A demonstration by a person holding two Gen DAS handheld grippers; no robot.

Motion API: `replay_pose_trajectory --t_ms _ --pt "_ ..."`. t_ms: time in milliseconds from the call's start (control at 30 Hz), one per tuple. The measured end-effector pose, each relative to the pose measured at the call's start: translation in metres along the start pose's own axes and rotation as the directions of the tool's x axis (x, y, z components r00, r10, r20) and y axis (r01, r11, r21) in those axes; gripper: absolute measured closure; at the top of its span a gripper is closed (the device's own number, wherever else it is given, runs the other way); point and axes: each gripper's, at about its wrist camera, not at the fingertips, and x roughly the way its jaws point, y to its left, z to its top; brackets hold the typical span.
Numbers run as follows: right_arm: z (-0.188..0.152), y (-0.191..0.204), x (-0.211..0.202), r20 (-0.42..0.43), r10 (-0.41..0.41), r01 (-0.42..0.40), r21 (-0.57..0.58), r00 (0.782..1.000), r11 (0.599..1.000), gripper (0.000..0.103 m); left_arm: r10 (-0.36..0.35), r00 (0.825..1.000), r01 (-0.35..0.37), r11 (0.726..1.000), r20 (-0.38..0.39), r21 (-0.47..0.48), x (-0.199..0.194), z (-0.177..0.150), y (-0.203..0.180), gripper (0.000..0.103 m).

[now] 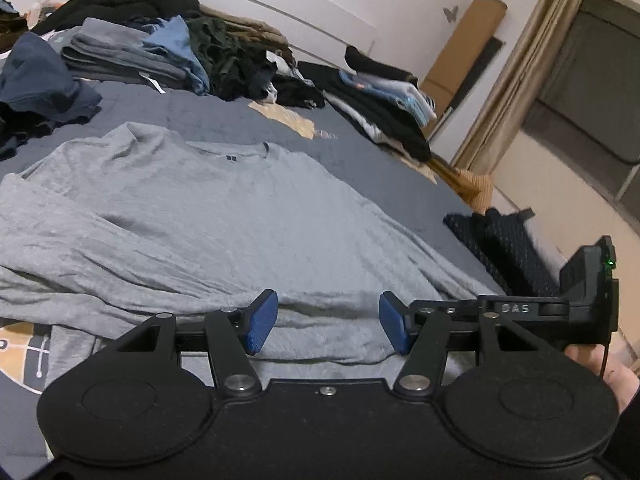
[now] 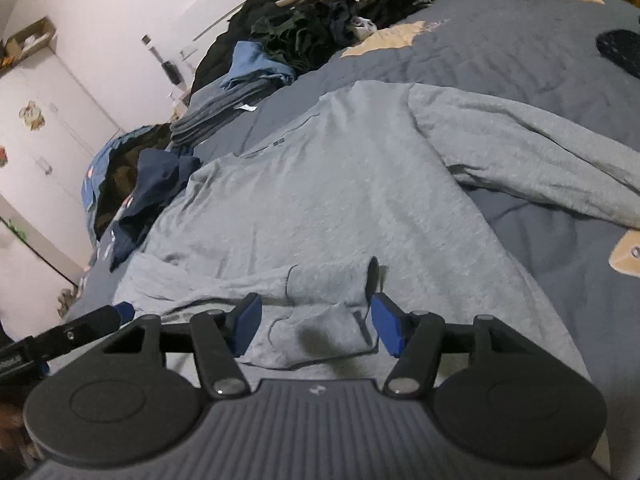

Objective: Fold clothes

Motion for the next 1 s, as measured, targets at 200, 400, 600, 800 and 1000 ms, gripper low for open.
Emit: replay_pose_trajectory --t_ms 200,400,600,800,1000 --pt "-0.007 0.006 0.011 -0.047 -0.020 0.016 -0.068 0.999 0.998 0.103 0.033 0.999 -0.032 0.999 -0.024 0.032 0.006 -0.006 0.000 0.047" --pt "-0.013 0.017 -0.004 -0.095 0.006 -0.023 -0.186 0.995 0.982 0.103 0.052 0.998 -0.051 0.998 -0.025 0.047 0.005 -0.006 0.000 0.047" --pt "-0.007 0.008 -0.007 -0.028 -0.056 0.049 -0.206 0.998 0.977 0.092 0.061 0.998 -0.059 0.997 -0.035 0.040 0.008 -0.006 0.002 0.047" --pt "-0.001 0.003 0.005 -0.022 -0.036 0.031 -0.201 0.999 0.979 0.069 0.063 0.997 -0.060 0.997 -0.051 0.058 0.012 -0.010 0.001 0.047" --pt "-0.001 0.000 0.025 -0.051 -0.063 0.051 -0.212 0.997 0.976 0.066 0.065 0.997 -0.061 0.996 -0.051 0.063 0.012 -0.010 0.000 0.047"
